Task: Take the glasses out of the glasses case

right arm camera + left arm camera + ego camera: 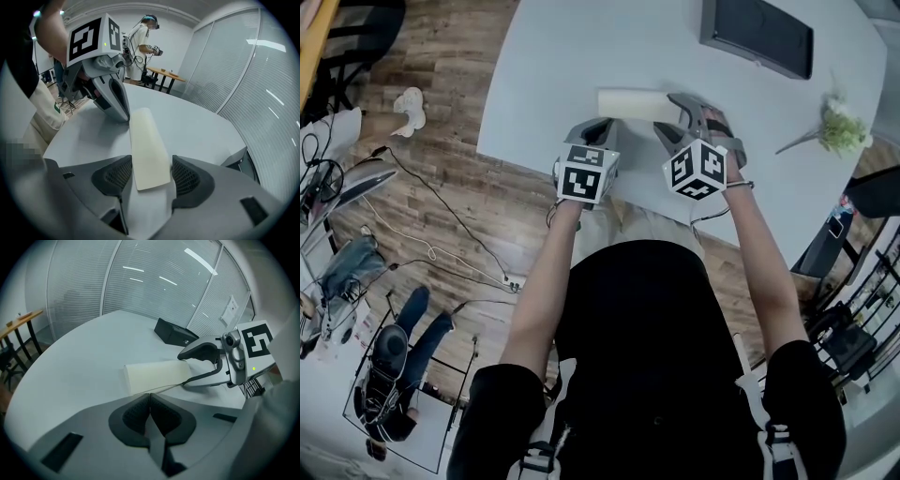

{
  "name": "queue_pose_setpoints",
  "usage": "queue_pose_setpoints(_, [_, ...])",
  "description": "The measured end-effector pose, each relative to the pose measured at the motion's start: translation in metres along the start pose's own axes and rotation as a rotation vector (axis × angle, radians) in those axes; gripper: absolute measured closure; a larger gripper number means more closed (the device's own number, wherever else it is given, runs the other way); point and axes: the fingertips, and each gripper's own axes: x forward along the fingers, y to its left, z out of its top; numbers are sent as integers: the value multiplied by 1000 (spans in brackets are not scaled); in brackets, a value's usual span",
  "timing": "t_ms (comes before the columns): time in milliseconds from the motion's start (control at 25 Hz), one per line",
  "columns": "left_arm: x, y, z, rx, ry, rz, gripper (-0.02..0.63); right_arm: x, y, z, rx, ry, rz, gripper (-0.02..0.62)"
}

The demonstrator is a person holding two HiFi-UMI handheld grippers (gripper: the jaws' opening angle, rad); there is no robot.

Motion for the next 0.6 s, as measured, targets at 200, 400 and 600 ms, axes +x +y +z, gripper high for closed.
queue_pose_setpoints(200, [4,0,1,2,-11,5,584,2,0,-1,-11,-4,10,304])
queue_pose_setpoints(400, [2,4,2,-10,4,0,584,5,-1,3,-42,-6,10,309])
queue_pose_setpoints(600, [3,-1,2,-23,7,-7,584,1,0,-2,-47,2,29,318])
